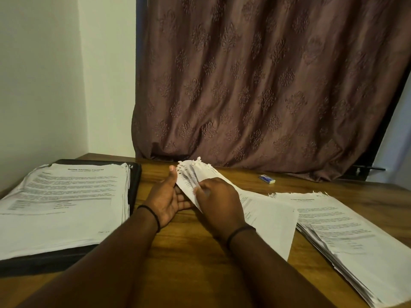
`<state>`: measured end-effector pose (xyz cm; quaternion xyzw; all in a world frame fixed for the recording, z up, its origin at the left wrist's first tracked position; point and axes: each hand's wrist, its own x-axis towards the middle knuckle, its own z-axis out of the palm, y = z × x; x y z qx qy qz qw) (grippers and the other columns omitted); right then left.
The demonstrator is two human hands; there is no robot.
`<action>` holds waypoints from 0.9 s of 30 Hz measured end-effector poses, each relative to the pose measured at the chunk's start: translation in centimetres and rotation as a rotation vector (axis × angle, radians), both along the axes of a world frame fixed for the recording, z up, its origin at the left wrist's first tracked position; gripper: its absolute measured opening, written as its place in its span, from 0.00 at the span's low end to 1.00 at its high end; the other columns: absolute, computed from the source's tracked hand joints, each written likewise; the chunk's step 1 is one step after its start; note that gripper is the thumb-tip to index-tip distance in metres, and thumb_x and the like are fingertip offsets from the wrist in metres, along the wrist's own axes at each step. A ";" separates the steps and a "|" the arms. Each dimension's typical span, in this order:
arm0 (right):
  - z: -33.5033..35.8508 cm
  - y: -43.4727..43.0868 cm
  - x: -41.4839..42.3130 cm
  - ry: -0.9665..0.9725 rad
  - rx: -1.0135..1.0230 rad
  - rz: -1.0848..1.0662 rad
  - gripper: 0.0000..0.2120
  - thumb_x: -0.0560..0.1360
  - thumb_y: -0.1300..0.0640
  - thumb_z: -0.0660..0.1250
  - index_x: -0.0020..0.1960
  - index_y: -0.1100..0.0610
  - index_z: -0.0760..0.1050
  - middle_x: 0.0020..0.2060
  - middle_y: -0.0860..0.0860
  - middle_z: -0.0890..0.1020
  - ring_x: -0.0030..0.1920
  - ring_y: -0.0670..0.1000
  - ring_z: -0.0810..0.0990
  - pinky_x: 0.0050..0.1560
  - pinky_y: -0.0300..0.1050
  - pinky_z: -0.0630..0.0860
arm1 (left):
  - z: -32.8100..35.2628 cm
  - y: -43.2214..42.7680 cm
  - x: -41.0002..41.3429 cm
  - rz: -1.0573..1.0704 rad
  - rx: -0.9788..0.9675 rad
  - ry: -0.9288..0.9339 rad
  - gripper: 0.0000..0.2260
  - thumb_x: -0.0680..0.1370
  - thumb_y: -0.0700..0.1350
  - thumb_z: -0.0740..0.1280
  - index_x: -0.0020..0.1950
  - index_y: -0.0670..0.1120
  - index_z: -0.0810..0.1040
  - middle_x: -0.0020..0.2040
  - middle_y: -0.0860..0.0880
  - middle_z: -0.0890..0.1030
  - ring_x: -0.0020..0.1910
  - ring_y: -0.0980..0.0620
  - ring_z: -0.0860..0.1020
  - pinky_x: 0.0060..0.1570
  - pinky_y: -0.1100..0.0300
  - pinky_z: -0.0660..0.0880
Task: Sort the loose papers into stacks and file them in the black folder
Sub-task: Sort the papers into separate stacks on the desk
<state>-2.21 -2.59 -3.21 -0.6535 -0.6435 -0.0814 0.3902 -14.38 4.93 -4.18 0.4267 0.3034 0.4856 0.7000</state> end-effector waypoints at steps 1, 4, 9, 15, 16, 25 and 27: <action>0.0 0.2 0.1 0.007 0.009 -0.015 0.14 0.81 0.47 0.61 0.53 0.53 0.82 0.49 0.49 0.83 0.47 0.46 0.78 0.54 0.48 0.78 | 0.0 0.0 0.0 0.000 0.000 0.002 0.23 0.80 0.62 0.55 0.62 0.46 0.77 0.52 0.41 0.85 0.49 0.44 0.84 0.43 0.47 0.81; -0.1 0.3 0.3 0.145 0.017 -0.008 0.13 0.80 0.48 0.63 0.47 0.53 0.83 0.41 0.47 0.84 0.40 0.45 0.78 0.48 0.45 0.79 | 0.0 0.0 0.1 -0.001 0.004 0.009 0.22 0.81 0.60 0.57 0.62 0.46 0.77 0.53 0.41 0.84 0.50 0.43 0.84 0.44 0.47 0.81; -0.7 0.9 0.8 0.495 0.075 0.044 0.16 0.76 0.46 0.70 0.36 0.56 0.83 0.29 0.48 0.80 0.34 0.49 0.78 0.40 0.50 0.77 | 0.1 0.0 0.2 0.028 -0.008 0.017 0.13 0.82 0.51 0.60 0.60 0.45 0.78 0.50 0.42 0.85 0.48 0.44 0.85 0.45 0.46 0.81; -0.7 1.3 0.9 0.566 0.013 0.096 0.10 0.76 0.51 0.71 0.40 0.55 0.83 0.36 0.45 0.83 0.41 0.45 0.81 0.50 0.48 0.80 | 0.1 0.0 0.2 -0.002 -0.033 0.004 0.12 0.80 0.39 0.62 0.63 0.44 0.76 0.54 0.41 0.84 0.52 0.42 0.83 0.48 0.45 0.80; -0.7 1.3 0.9 0.577 0.000 0.109 0.07 0.76 0.52 0.71 0.42 0.55 0.84 0.39 0.44 0.84 0.43 0.44 0.81 0.52 0.47 0.80 | 0.1 0.0 0.2 -0.009 -0.032 0.000 0.12 0.80 0.39 0.62 0.63 0.44 0.76 0.54 0.41 0.84 0.52 0.42 0.83 0.47 0.45 0.80; -0.5 1.0 1.2 0.618 0.014 0.085 0.01 0.77 0.57 0.69 0.49 0.54 0.79 0.45 0.44 0.81 0.48 0.45 0.79 0.51 0.35 0.76 | 0.0 0.0 0.3 0.004 -0.029 -0.018 0.12 0.82 0.38 0.57 0.60 0.42 0.78 0.52 0.42 0.85 0.50 0.43 0.84 0.47 0.44 0.80; -0.2 0.5 1.1 0.579 0.087 0.047 0.11 0.79 0.63 0.66 0.57 0.50 0.72 0.49 0.44 0.77 0.49 0.42 0.75 0.48 0.30 0.71 | -0.1 0.1 0.2 0.009 -0.053 -0.030 0.12 0.82 0.37 0.58 0.62 0.41 0.76 0.54 0.41 0.84 0.54 0.41 0.82 0.48 0.43 0.80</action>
